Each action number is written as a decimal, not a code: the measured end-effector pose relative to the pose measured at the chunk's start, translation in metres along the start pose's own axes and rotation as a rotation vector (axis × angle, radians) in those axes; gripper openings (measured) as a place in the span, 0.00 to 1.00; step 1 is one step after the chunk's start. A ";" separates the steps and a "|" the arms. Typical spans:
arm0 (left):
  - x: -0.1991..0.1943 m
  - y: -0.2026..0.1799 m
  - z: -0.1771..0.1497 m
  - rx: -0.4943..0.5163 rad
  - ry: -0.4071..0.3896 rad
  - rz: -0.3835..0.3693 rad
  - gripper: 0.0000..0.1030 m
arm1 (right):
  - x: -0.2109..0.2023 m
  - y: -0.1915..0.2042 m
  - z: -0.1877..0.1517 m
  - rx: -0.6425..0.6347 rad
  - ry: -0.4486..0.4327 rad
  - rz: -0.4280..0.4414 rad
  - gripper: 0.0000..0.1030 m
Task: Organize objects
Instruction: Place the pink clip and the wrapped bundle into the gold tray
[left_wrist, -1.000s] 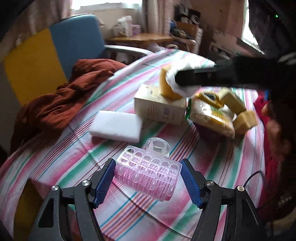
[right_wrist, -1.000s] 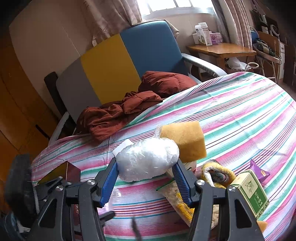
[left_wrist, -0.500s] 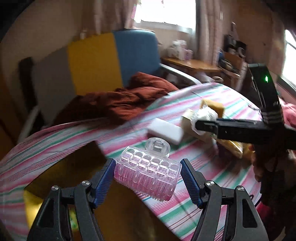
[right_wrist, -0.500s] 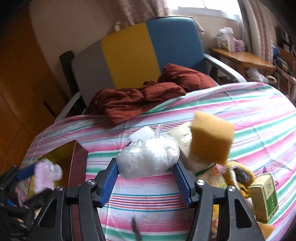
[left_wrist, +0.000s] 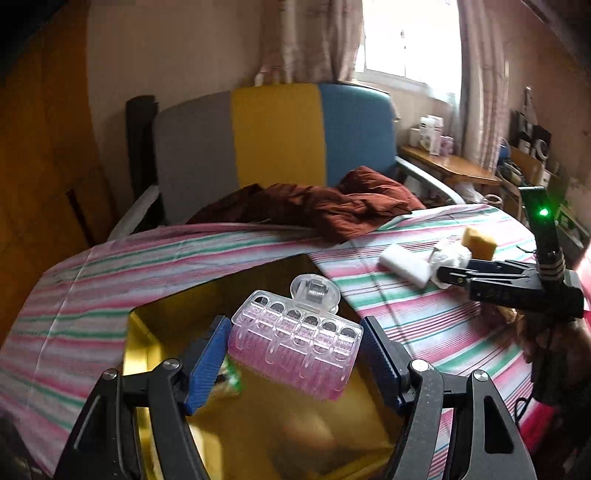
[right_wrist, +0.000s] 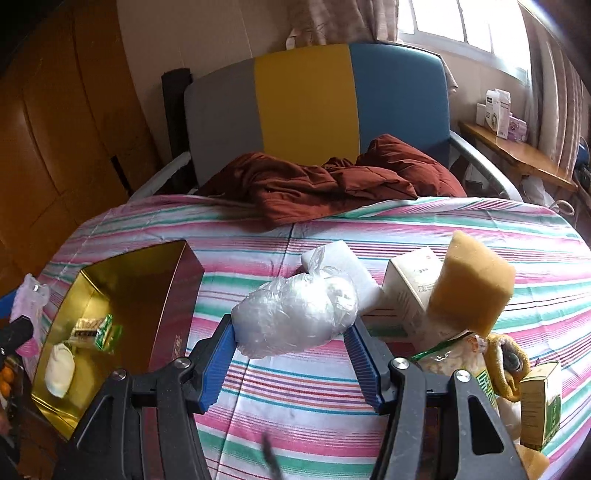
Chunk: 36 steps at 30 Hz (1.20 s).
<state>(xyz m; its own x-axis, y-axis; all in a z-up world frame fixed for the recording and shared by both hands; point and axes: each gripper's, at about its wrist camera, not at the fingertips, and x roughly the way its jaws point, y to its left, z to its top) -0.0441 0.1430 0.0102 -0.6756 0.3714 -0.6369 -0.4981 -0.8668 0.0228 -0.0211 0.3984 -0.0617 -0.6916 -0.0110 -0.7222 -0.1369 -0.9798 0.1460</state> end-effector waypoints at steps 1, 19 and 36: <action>-0.001 0.007 -0.005 -0.018 0.006 0.004 0.70 | 0.001 0.002 -0.001 -0.007 0.006 0.000 0.58; -0.010 0.104 -0.050 -0.264 0.045 0.064 0.70 | -0.026 0.128 -0.015 -0.127 0.030 0.226 0.58; -0.022 0.139 -0.049 -0.356 0.006 0.087 0.87 | -0.018 0.185 -0.048 -0.176 0.111 0.307 0.71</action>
<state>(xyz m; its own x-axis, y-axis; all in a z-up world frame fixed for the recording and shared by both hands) -0.0722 -0.0016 -0.0105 -0.7037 0.2903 -0.6485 -0.2176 -0.9569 -0.1922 0.0001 0.2078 -0.0547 -0.5988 -0.3216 -0.7335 0.1953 -0.9468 0.2557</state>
